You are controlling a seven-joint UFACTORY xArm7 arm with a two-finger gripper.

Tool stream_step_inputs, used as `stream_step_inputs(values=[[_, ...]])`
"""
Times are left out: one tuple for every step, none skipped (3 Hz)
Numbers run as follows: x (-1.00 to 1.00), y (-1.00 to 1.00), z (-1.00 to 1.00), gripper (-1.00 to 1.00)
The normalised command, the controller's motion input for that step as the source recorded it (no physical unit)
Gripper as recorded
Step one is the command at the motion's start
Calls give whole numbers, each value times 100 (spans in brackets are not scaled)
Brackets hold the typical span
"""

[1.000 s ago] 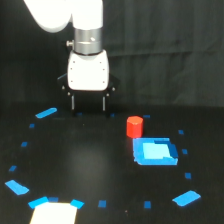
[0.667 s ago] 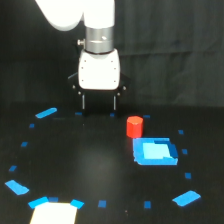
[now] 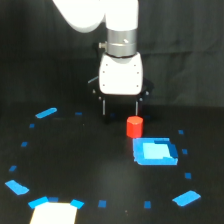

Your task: Pick up the red object from the table

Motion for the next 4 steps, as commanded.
stream_step_inputs(values=[[53,-100,-72,43],[-79,-36,-50,-73],[38,88,-15,-100],[26,83,-19,-100]])
